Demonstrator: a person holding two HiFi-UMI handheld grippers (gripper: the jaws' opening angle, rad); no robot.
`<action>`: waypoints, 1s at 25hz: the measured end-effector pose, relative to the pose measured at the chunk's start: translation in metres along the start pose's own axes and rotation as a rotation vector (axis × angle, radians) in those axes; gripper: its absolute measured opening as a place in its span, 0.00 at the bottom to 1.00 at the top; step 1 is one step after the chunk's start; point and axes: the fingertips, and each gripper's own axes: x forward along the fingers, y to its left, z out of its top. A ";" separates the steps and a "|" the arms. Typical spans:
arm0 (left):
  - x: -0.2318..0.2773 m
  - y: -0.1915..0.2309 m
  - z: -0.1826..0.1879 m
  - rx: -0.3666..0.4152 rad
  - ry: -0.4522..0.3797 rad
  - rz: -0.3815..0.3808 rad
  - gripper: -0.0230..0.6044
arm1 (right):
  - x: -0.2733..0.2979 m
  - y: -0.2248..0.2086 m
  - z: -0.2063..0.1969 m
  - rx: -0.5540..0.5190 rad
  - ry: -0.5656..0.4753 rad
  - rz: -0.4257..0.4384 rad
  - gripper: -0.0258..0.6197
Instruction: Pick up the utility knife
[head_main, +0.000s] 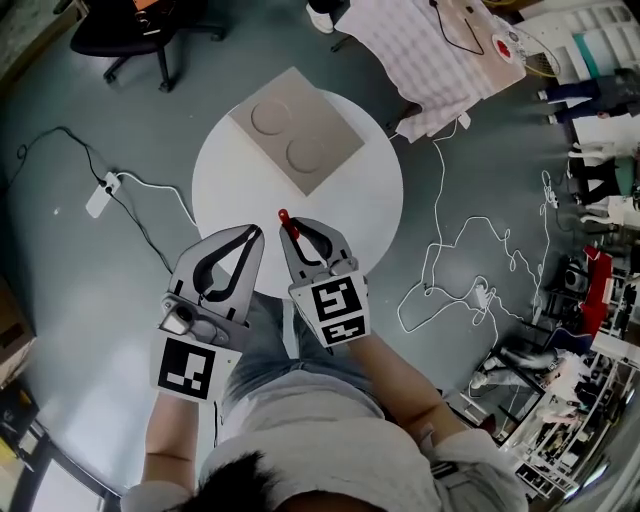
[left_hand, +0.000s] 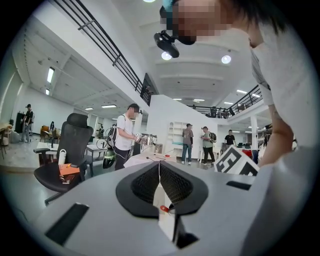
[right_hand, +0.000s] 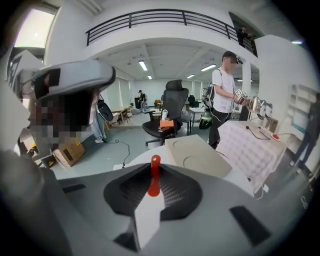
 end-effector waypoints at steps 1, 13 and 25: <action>0.001 -0.006 0.002 0.004 -0.002 -0.002 0.05 | -0.009 -0.002 0.005 -0.002 -0.021 0.002 0.12; 0.010 -0.079 0.034 0.036 -0.052 -0.003 0.05 | -0.127 -0.022 0.058 -0.018 -0.297 0.035 0.12; 0.016 -0.142 0.059 0.098 -0.082 0.027 0.05 | -0.231 -0.032 0.079 -0.031 -0.526 0.152 0.12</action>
